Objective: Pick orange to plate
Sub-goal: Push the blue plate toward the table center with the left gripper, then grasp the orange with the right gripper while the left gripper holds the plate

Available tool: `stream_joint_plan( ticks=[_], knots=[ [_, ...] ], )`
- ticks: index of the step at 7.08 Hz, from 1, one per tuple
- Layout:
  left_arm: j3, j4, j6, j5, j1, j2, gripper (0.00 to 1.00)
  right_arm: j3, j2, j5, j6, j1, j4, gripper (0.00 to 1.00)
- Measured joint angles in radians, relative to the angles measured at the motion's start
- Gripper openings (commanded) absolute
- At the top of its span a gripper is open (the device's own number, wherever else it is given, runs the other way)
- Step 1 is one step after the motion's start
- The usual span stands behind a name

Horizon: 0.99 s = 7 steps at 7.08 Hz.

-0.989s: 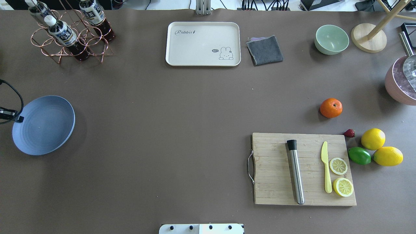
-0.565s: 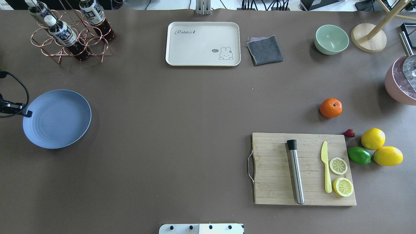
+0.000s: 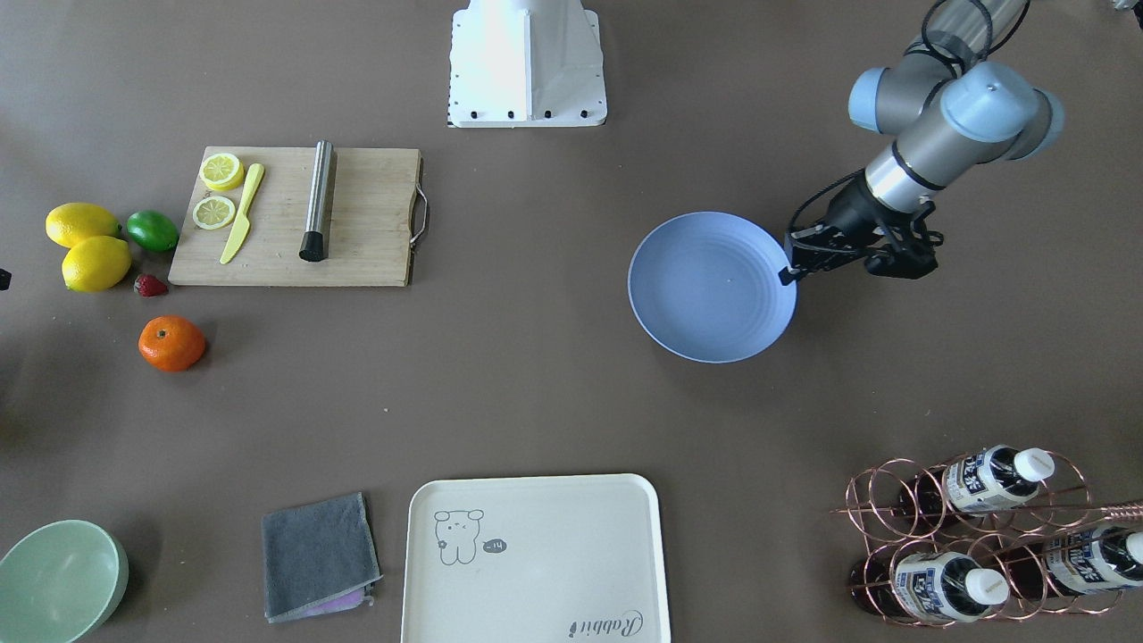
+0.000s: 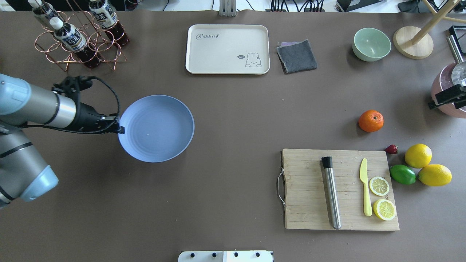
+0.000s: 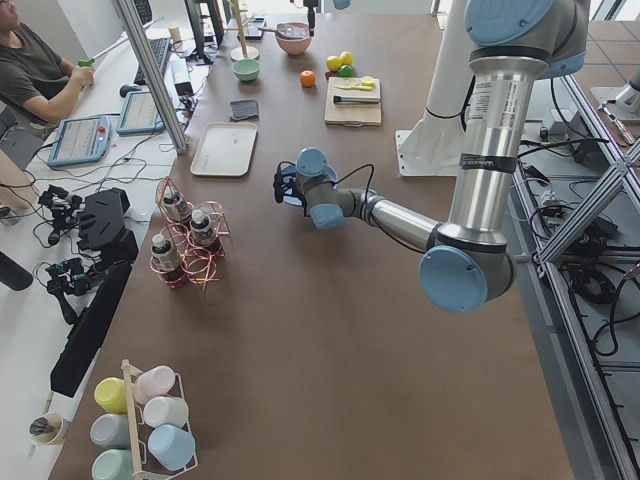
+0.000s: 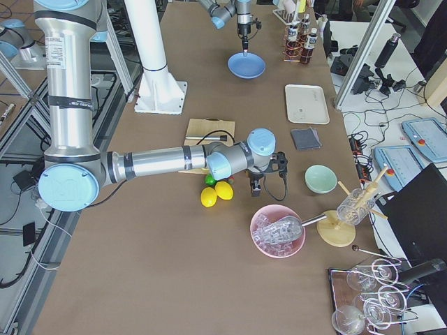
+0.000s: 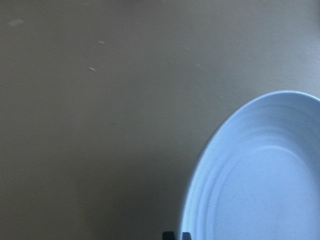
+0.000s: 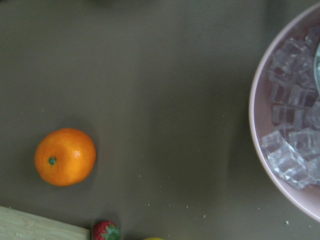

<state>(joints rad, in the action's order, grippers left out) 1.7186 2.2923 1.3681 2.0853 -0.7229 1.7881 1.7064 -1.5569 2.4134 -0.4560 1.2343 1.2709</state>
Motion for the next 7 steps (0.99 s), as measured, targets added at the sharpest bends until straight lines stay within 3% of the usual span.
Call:
stream_joint_plan(
  ticks=[3, 5, 7],
  knots=[
    [-0.016, -0.149, 0.116, -0.213, 0.218, 0.184, 0.0, -0.043, 0.135, -0.125, -0.176, -0.187, -0.026, 1.0],
    [-0.037, -0.159, 0.13, -0.247, 0.258, 0.215, 0.0, -0.097, 0.19, -0.24, -0.219, -0.294, -0.027, 1.0],
    [-0.043, -0.16, 0.132, -0.257, 0.264, 0.223, 0.0, -0.138, 0.198, -0.266, -0.176, -0.325, -0.026, 1.0]
  ],
)
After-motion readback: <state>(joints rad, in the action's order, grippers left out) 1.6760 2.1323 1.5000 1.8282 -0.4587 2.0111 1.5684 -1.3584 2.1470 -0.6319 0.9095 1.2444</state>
